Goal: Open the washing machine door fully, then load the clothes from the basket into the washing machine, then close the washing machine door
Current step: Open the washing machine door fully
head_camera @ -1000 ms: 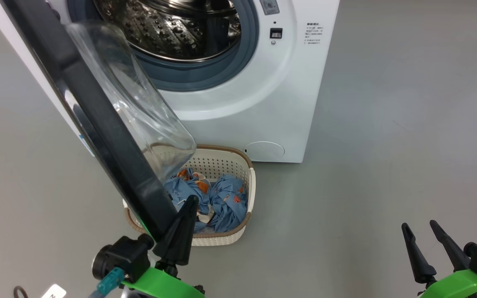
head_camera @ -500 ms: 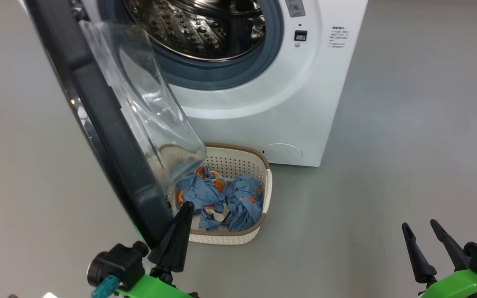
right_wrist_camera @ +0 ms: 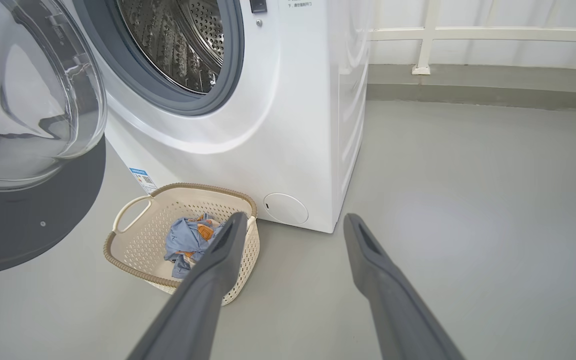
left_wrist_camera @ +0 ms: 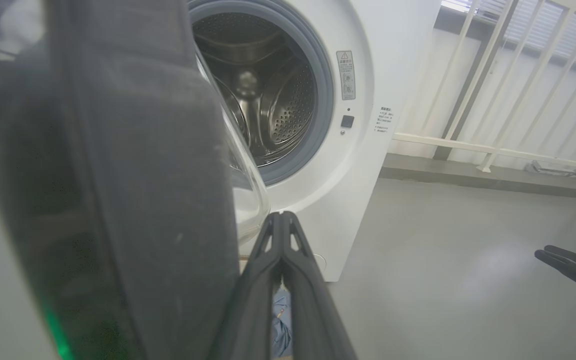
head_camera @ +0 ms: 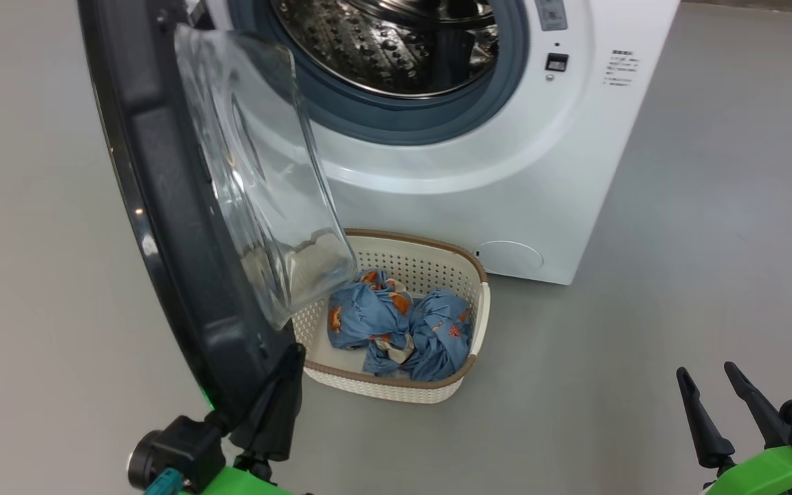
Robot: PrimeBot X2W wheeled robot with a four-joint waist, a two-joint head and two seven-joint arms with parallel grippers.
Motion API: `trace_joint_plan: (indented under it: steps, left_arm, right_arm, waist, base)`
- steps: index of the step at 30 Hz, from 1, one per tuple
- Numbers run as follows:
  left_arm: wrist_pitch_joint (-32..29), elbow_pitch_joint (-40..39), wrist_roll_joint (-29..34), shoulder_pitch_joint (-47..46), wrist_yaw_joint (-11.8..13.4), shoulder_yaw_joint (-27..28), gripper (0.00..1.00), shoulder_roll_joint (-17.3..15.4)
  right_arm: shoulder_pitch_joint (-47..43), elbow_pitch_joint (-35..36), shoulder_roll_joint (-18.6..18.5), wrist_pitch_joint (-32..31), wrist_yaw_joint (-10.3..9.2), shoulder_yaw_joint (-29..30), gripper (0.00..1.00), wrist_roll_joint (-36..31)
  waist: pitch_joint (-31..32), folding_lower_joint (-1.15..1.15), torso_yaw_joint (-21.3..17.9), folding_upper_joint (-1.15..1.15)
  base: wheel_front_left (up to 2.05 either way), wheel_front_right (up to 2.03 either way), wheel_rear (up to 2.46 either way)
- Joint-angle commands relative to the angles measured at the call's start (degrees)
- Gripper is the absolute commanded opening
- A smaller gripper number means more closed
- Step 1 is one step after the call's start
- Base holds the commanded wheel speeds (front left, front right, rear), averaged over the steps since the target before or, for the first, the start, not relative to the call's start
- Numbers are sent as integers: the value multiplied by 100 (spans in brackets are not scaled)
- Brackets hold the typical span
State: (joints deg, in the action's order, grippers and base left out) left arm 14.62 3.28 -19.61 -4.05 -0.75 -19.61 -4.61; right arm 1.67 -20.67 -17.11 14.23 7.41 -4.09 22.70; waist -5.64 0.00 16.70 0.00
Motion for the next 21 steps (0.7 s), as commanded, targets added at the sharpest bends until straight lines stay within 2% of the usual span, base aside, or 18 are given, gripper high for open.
trace_joint_plan:
  steps: [1, 21]
  left_arm:
    - [12, -127, -84, -86, 139, 393, 0, -198]
    - [23, -310, -147, 194, 556, 883, 0, -421]
  right_arm:
    - [-5, 153, -149, 77, 8, -99, 100, -61]
    - [16, 177, -206, 77, 8, -89, 100, -115]
  waist:
    - [-22, 0, 113, 0]
    - [-114, 0, 540, 0]
  base:
    - [0, 0, 0]
    - [0, 0, 0]
